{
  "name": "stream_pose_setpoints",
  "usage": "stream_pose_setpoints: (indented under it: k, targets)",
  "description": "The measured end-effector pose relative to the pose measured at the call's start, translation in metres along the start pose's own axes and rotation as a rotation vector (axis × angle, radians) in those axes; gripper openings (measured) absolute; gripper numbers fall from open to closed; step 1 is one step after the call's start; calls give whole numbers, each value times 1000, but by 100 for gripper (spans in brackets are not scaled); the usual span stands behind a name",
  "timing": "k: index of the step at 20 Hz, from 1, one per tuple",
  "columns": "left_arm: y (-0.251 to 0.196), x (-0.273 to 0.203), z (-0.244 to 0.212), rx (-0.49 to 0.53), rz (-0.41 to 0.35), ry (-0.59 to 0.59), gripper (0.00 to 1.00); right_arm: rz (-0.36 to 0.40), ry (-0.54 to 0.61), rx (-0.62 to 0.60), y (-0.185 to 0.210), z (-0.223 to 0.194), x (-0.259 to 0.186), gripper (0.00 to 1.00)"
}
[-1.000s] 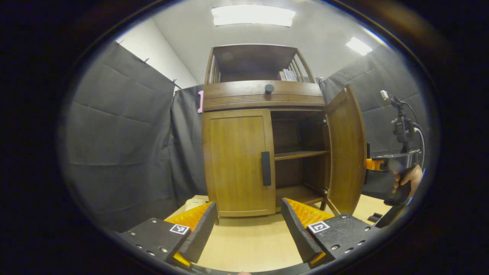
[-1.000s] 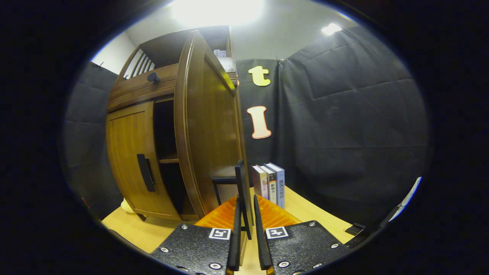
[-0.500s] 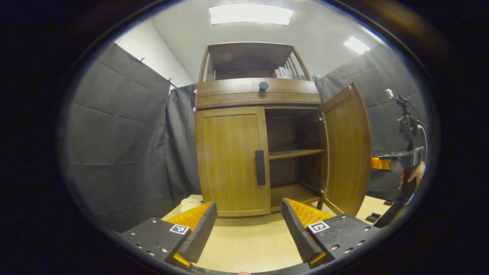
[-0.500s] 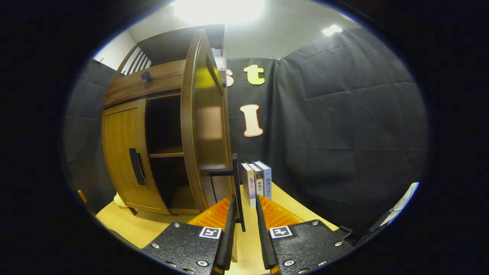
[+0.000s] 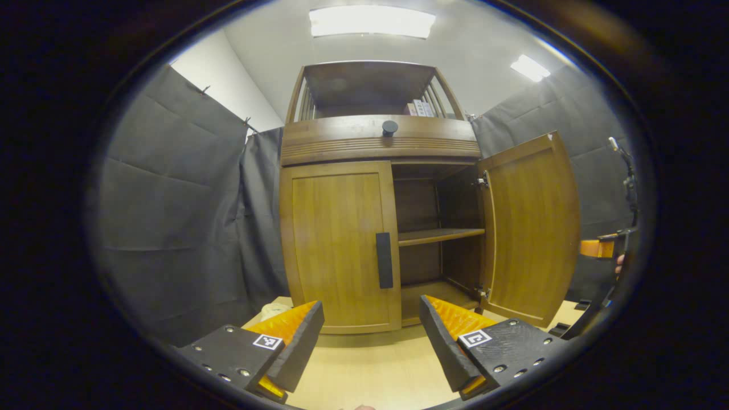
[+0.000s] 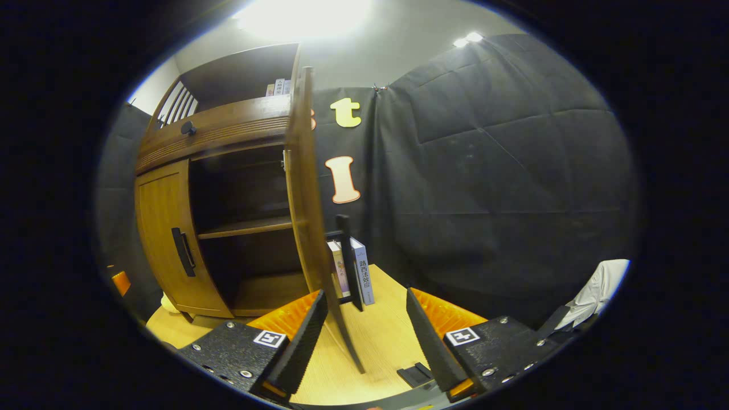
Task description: Open the right door of the double-door shoe cabinet with the right hand, and open the left door with the left hand.
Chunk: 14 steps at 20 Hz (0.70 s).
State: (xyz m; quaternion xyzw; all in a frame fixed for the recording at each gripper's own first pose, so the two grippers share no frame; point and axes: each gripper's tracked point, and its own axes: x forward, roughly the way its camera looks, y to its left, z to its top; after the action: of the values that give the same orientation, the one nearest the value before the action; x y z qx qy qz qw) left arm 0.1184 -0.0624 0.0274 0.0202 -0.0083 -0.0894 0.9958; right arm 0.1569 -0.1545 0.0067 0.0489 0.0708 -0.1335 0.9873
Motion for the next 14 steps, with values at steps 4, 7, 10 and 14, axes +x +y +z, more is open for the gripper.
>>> stream_pose_setpoints:
  k: [4,7,10,14]
  targets:
    - [-1,26,14,1,1,-24,96,19,-6,-27,2,0,-9,91]
    - [-4,47,22,6,-4,-39,100,54,-3,-59,6,-5,-24,94]
    - [-5,74,30,-1,-3,-44,100,81,-5,-72,18,-8,-39,94]
    - [-3,122,29,-17,9,-44,100,111,2,-89,30,-14,-41,94]
